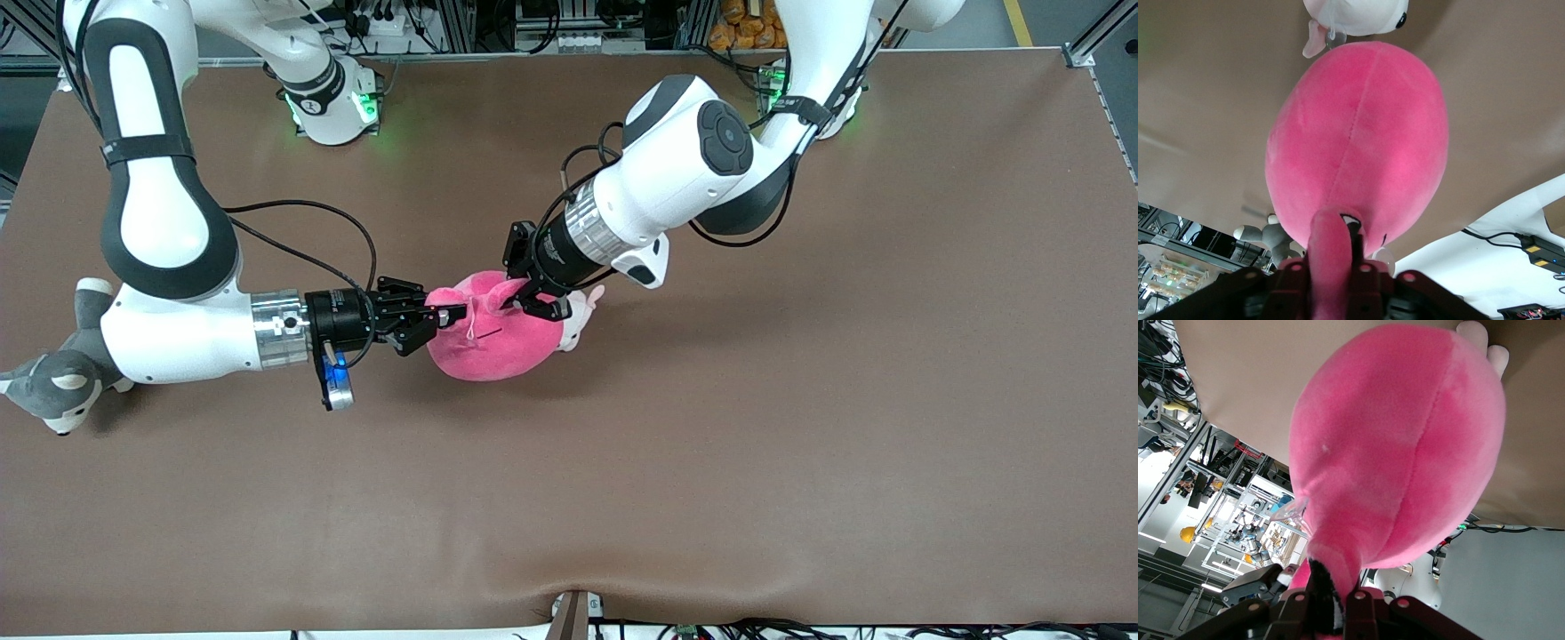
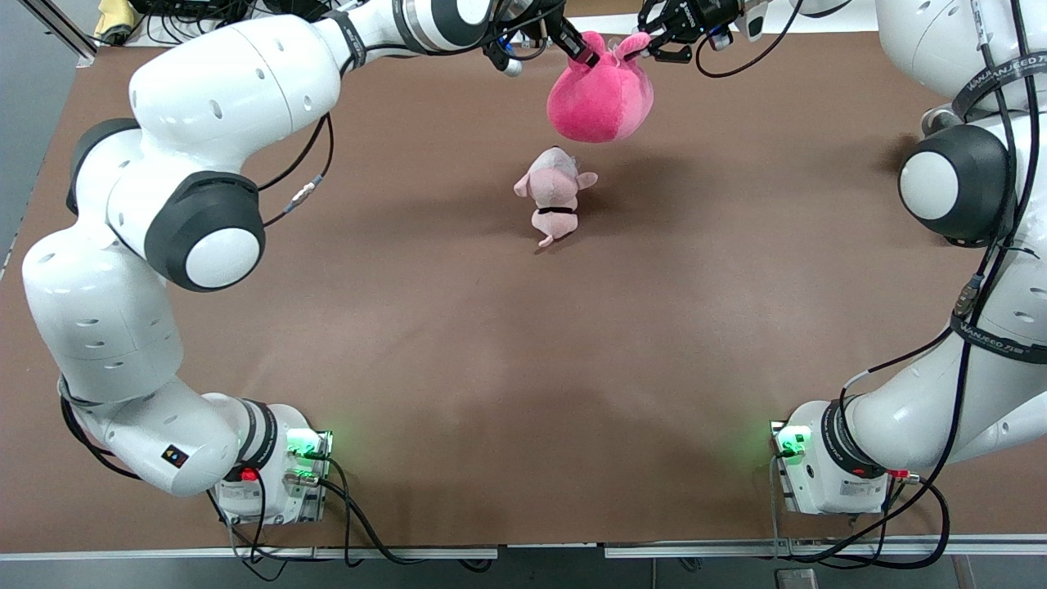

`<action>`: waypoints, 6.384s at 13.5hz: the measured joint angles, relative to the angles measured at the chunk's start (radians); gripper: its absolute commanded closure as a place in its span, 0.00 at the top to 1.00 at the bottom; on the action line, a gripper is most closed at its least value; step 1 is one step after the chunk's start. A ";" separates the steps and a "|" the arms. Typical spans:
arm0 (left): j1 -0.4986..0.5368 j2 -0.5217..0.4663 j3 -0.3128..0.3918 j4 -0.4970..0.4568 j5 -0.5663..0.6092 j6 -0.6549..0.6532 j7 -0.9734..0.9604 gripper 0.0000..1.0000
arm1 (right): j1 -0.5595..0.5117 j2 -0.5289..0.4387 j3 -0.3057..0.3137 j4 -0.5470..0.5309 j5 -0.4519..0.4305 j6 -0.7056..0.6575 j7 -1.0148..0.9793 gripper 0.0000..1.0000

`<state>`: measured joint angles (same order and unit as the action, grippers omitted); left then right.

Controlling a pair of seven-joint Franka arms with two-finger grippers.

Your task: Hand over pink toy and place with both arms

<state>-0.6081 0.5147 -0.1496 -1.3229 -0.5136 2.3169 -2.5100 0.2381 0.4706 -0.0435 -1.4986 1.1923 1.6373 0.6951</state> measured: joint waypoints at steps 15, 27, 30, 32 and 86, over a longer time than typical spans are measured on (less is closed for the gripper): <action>0.405 -0.175 0.030 0.026 0.232 -0.829 1.144 1.00 | -0.481 0.049 -0.024 -0.110 -0.344 -0.352 -0.287 0.00; 0.544 -0.277 0.033 0.025 0.471 -0.946 1.947 1.00 | -0.559 0.200 -0.021 -0.140 -0.351 -0.343 -0.589 1.00; 0.569 -0.307 0.039 0.015 0.498 -0.949 2.104 1.00 | -0.559 0.199 -0.020 -0.098 -0.352 -0.339 -0.595 1.00; 0.580 -0.347 0.052 -0.018 0.498 -0.942 2.170 1.00 | -0.559 0.196 -0.018 -0.047 -0.379 -0.340 -0.597 1.00; 0.616 -0.636 0.035 -0.294 0.552 -0.863 2.340 1.00 | -0.232 -0.521 0.029 -0.009 -1.180 -0.208 -0.662 1.00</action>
<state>0.0079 -0.1215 -0.1148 -1.6167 0.0379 1.4540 -0.1704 0.0064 -0.0499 -0.0146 -1.5080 0.0119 1.4297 0.0336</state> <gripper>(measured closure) 0.000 0.000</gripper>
